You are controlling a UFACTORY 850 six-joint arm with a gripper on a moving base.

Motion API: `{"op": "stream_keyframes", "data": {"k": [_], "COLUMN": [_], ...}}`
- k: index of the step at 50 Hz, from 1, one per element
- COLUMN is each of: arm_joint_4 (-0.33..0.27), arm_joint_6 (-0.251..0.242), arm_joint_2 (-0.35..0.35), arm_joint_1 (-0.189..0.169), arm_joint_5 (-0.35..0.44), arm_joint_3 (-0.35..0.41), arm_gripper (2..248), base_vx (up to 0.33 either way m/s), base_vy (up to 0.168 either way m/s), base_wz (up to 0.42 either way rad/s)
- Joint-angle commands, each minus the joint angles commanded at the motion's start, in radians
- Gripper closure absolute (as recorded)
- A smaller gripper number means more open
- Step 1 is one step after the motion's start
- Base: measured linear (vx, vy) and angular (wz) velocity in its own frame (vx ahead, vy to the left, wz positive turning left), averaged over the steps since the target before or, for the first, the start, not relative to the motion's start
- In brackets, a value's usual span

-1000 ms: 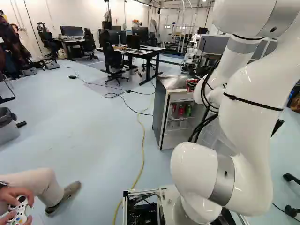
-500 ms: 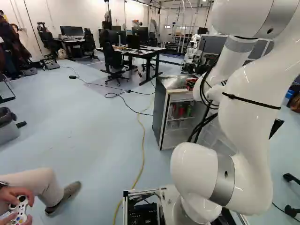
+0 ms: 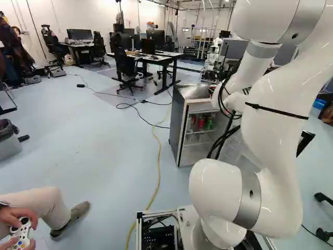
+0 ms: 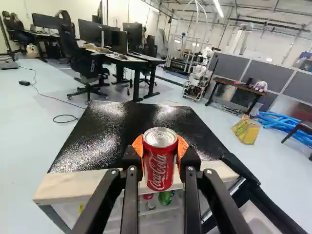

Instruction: Grab a drink from the fridge

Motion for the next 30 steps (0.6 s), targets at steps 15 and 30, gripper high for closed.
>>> {"op": "stream_keyframes", "data": {"k": [15, 30], "arm_joint_4": [0.085, 0.165], "arm_joint_6": [0.0, 0.0], "arm_joint_2": [-0.004, -0.006], "arm_joint_1": [0.021, 0.049], "arm_joint_5": [0.0, 0.0], "arm_joint_3": [-0.005, -0.008], "arm_gripper": [162, 162], "base_vx": [0.0, 0.0], "base_vy": [0.0, 0.0], "base_wz": [0.0, 0.0]}}
